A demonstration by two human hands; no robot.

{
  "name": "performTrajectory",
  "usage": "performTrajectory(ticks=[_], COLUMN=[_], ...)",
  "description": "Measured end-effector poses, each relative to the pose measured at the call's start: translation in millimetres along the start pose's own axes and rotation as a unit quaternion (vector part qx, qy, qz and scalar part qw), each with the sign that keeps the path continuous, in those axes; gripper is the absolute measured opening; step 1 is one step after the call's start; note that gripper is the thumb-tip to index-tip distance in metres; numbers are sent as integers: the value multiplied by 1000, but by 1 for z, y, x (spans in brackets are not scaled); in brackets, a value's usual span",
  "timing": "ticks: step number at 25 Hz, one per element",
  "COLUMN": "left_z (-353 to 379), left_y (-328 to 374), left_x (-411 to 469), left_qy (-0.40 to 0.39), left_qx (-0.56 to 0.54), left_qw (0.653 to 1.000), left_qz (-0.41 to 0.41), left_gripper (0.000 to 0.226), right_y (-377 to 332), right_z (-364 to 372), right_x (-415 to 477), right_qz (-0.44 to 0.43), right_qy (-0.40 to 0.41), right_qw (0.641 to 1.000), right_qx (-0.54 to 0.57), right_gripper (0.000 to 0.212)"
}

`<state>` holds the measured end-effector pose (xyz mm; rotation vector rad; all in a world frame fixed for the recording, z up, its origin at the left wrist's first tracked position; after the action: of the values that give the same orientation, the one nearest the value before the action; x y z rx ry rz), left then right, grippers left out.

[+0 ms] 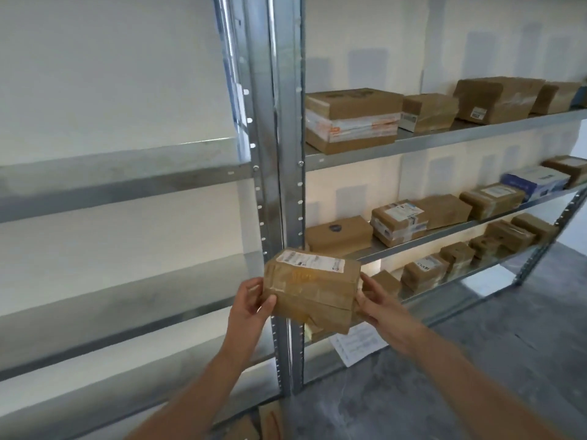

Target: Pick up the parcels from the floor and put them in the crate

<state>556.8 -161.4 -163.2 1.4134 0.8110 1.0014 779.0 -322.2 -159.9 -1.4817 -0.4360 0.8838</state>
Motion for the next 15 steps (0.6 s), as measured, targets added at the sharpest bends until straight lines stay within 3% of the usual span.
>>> performTrajectory(ticks=[2, 6, 10, 13, 15], left_z=[-37, -106, -179, -230, -260], left_y=[-1, 1, 12, 20, 22], left_x=[-6, -15, -19, -20, -22], left_qy=[32, 89, 176, 215, 245], left_qx=[18, 25, 29, 11, 10], left_qw=[999, 996, 984, 977, 969], left_qz=[9, 10, -4, 9, 18], left_gripper=[30, 33, 43, 50, 41], right_y=[0, 3, 6, 10, 10], right_z=[29, 96, 186, 244, 279], right_x=[2, 6, -11, -27, -35], right_qz=[1, 22, 38, 93, 128], right_qy=[-63, -136, -187, -265, -298], right_qw=[996, 990, 981, 960, 946], right_qx=[-63, -18, -40, -23, -11], right_gripper=[59, 73, 82, 60, 47])
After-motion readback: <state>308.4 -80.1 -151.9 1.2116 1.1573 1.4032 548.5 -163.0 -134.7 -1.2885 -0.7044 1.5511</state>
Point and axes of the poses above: each hand's wrist, its own x-axis towards the middle knuckle, its own z-axis out of the palm, y = z × x, the point moved 1 cm from there along x, towards the middle knuckle, and after that the axes turned 10 degrees about y, right-handed, at the moved point
